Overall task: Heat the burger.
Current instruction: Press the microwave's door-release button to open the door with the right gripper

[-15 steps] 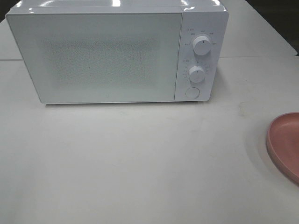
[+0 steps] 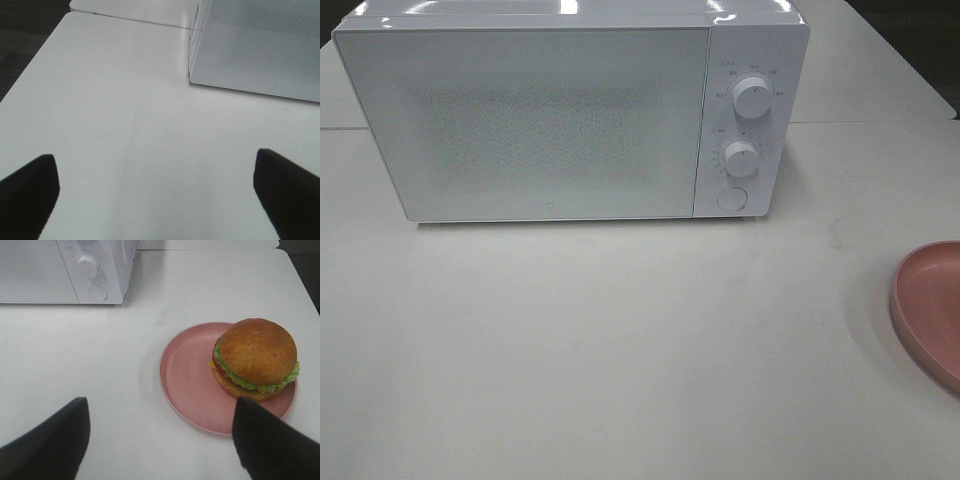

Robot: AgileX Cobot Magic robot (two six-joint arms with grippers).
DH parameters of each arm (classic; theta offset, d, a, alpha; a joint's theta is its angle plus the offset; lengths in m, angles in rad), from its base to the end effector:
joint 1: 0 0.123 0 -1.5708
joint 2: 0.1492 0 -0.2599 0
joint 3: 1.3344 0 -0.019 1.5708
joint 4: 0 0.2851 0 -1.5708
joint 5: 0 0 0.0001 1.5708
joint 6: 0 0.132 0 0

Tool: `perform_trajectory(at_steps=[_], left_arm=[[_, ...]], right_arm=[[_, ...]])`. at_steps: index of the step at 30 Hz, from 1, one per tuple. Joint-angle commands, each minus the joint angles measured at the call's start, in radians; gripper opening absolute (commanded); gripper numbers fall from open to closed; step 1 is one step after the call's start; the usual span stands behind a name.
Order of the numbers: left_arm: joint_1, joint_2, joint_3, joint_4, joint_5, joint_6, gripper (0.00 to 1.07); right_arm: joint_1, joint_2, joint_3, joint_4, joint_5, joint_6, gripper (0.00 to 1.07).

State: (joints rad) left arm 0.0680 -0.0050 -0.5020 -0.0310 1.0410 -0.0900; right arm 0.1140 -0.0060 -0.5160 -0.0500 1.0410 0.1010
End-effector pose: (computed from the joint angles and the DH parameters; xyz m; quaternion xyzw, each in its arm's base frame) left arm 0.0874 0.0024 0.2786 -0.0663 0.8435 -0.0214 0.5326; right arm 0.0856 0.0041 0.2836 -0.0045 0.8419 0.0330 0.5386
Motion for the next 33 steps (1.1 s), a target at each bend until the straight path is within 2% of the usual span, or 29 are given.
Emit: perform_trajectory(at_steps=[1,16,33], left_arm=[[0.004,-0.025,0.003,-0.005,-0.009,-0.001,0.98],[0.004,-0.025,0.003,-0.005,-0.009,-0.001,0.98],[0.004,-0.025,0.003,-0.005,-0.009,-0.001,0.98]], right_arm=[[-0.006,-0.011,-0.001,-0.003,-0.009,-0.003,0.75],[-0.006,0.137,-0.026,0.001,-0.120,-0.003,0.75],[-0.006,0.372,-0.020,0.001,-0.353,-0.003,0.75]])
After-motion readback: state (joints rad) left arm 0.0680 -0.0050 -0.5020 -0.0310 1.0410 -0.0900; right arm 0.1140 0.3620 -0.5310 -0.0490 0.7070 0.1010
